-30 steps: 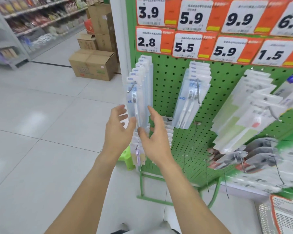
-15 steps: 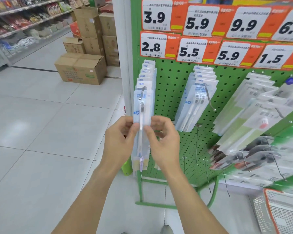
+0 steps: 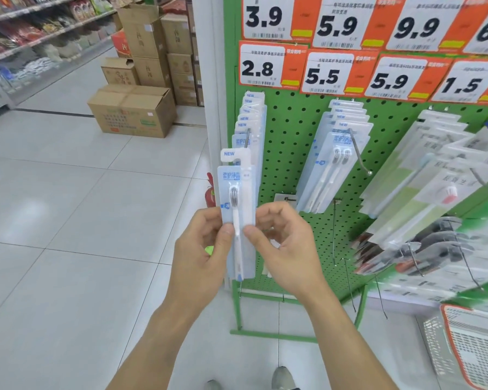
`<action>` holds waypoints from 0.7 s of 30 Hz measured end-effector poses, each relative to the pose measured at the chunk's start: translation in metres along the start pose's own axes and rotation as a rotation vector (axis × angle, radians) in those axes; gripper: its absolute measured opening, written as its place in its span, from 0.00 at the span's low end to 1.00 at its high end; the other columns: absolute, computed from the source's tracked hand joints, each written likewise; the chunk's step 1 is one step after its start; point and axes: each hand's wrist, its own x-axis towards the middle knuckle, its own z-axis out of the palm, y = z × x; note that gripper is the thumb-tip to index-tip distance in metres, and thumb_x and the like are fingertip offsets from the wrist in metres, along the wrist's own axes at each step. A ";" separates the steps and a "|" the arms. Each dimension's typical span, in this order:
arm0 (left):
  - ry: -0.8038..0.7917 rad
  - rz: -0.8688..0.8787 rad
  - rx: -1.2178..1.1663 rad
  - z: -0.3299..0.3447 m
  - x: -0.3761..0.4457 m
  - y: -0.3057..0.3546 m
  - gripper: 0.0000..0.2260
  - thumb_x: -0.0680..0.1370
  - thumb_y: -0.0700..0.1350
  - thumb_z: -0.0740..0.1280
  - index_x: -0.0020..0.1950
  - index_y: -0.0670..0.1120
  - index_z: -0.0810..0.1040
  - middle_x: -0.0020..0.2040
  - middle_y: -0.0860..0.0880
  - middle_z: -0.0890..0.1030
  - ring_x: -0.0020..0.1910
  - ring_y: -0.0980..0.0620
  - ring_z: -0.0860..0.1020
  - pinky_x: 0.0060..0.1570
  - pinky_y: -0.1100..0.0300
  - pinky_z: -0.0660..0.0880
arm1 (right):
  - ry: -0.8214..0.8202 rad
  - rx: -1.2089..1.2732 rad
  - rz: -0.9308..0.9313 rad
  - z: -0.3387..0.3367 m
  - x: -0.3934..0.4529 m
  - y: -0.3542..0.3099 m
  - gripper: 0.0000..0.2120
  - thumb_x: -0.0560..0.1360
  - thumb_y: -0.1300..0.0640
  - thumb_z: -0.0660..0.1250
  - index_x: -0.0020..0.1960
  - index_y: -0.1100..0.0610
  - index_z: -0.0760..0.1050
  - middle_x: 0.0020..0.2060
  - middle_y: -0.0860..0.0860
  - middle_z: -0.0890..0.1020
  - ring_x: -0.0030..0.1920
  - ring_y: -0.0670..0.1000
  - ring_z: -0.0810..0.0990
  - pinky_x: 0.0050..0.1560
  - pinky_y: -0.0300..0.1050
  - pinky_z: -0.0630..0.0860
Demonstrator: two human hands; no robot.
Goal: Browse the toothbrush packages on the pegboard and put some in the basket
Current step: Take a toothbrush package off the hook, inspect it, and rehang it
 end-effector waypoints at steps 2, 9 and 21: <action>-0.047 -0.050 -0.066 0.003 -0.007 -0.003 0.08 0.82 0.40 0.67 0.58 0.51 0.77 0.43 0.53 0.85 0.43 0.56 0.83 0.45 0.64 0.78 | -0.040 0.040 0.032 -0.005 -0.008 0.004 0.11 0.75 0.66 0.73 0.54 0.56 0.78 0.44 0.53 0.85 0.43 0.50 0.81 0.45 0.46 0.78; -0.263 -0.152 -0.088 0.016 -0.036 -0.027 0.07 0.81 0.43 0.66 0.53 0.55 0.79 0.42 0.49 0.85 0.37 0.42 0.78 0.38 0.51 0.75 | -0.075 0.072 0.185 -0.032 -0.035 0.024 0.08 0.74 0.55 0.73 0.52 0.56 0.83 0.47 0.56 0.86 0.46 0.53 0.82 0.51 0.57 0.78; -0.412 -0.305 -0.054 0.033 -0.057 -0.043 0.05 0.79 0.48 0.66 0.50 0.56 0.81 0.41 0.49 0.84 0.36 0.46 0.75 0.34 0.51 0.73 | 0.043 0.232 0.317 -0.055 -0.050 0.029 0.17 0.72 0.57 0.73 0.58 0.64 0.81 0.50 0.58 0.87 0.47 0.53 0.85 0.48 0.46 0.81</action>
